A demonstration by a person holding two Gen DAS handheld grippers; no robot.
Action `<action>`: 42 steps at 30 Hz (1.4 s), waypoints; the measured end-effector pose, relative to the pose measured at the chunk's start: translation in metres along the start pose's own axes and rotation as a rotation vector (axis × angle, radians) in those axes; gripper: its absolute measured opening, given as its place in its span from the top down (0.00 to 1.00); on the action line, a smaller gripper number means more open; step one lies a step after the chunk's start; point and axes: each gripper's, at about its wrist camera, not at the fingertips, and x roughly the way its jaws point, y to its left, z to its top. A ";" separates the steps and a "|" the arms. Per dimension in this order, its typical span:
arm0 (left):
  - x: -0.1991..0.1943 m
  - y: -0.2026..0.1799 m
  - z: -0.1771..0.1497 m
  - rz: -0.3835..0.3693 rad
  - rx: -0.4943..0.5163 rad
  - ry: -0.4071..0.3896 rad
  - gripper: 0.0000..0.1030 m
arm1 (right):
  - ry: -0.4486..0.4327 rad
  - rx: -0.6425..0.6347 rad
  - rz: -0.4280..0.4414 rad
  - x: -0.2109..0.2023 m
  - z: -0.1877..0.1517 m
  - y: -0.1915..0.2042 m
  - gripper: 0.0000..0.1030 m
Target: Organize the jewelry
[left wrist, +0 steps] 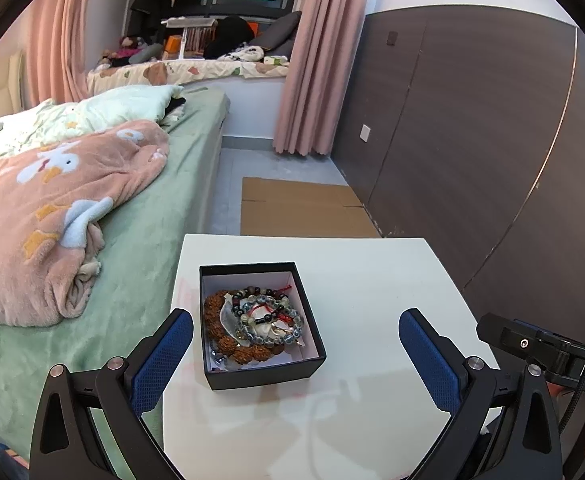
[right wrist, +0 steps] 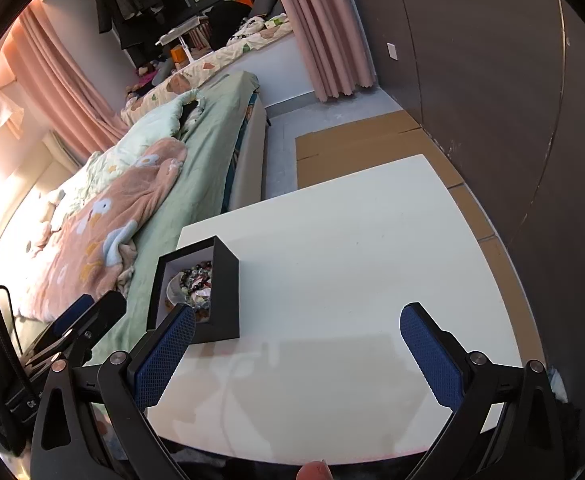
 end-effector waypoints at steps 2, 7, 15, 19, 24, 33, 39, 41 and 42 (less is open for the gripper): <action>0.000 0.000 0.000 0.001 0.002 0.000 0.00 | 0.000 0.000 -0.001 0.000 0.000 0.000 0.00; 0.001 -0.002 -0.001 0.003 0.014 0.007 0.00 | -0.001 0.004 0.000 -0.001 0.000 -0.001 0.00; 0.003 -0.004 -0.001 0.005 0.024 0.007 0.00 | -0.002 0.004 0.000 -0.002 0.001 -0.002 0.00; 0.002 -0.004 -0.001 0.004 0.023 0.007 0.00 | -0.004 -0.001 -0.003 -0.003 0.001 -0.002 0.00; 0.002 -0.004 -0.001 0.004 0.023 0.009 0.00 | -0.003 0.000 -0.004 -0.003 0.000 -0.001 0.00; 0.002 -0.005 -0.001 0.004 0.024 0.010 0.00 | -0.001 0.000 -0.004 -0.002 0.001 -0.002 0.00; 0.002 -0.005 -0.002 0.002 0.027 0.008 0.00 | 0.000 0.000 -0.005 -0.002 0.000 -0.002 0.00; 0.002 -0.006 -0.003 -0.002 0.034 0.007 0.00 | 0.000 0.000 -0.006 -0.002 0.000 -0.002 0.00; 0.002 -0.007 -0.003 -0.002 0.039 0.006 0.00 | 0.001 0.001 -0.006 -0.001 0.000 -0.002 0.00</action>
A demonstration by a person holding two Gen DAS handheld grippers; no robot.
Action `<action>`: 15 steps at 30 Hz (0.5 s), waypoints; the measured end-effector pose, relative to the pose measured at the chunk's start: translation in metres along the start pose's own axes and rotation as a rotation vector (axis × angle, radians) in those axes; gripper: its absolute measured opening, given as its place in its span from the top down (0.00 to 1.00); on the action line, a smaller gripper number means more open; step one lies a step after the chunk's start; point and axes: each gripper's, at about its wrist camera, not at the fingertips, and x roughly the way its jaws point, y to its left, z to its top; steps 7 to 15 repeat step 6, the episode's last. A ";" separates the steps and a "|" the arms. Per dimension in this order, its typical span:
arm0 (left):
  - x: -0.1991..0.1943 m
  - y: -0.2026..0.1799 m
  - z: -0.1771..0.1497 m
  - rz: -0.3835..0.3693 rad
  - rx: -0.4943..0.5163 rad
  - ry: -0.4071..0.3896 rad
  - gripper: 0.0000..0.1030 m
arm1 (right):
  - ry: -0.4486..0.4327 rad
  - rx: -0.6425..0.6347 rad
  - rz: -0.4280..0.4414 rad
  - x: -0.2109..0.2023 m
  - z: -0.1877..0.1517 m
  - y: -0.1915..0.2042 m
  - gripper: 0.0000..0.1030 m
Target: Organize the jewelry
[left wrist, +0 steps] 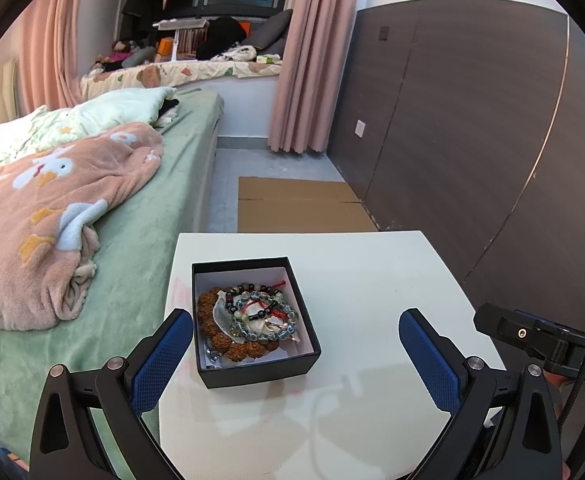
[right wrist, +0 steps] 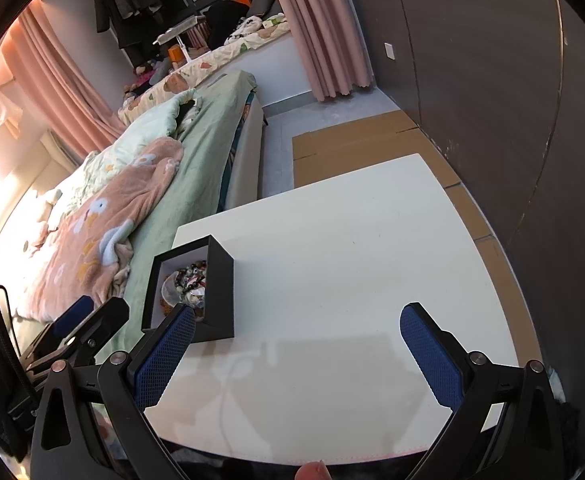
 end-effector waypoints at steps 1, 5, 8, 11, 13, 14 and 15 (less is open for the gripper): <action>0.000 0.000 0.000 0.000 0.005 -0.001 0.00 | 0.000 0.001 0.000 0.001 -0.001 -0.001 0.00; 0.002 -0.001 0.000 -0.007 0.015 0.008 0.00 | 0.005 0.008 -0.002 0.005 -0.003 -0.004 0.00; 0.004 -0.001 -0.001 -0.012 0.015 0.013 0.00 | 0.006 0.009 -0.002 0.006 -0.003 -0.005 0.00; 0.004 -0.001 -0.001 -0.012 0.015 0.013 0.00 | 0.006 0.009 -0.002 0.006 -0.003 -0.005 0.00; 0.004 -0.001 -0.001 -0.012 0.015 0.013 0.00 | 0.006 0.009 -0.002 0.006 -0.003 -0.005 0.00; 0.004 -0.001 -0.001 -0.012 0.015 0.013 0.00 | 0.006 0.009 -0.002 0.006 -0.003 -0.005 0.00; 0.004 -0.001 -0.001 -0.012 0.015 0.013 0.00 | 0.006 0.009 -0.002 0.006 -0.003 -0.005 0.00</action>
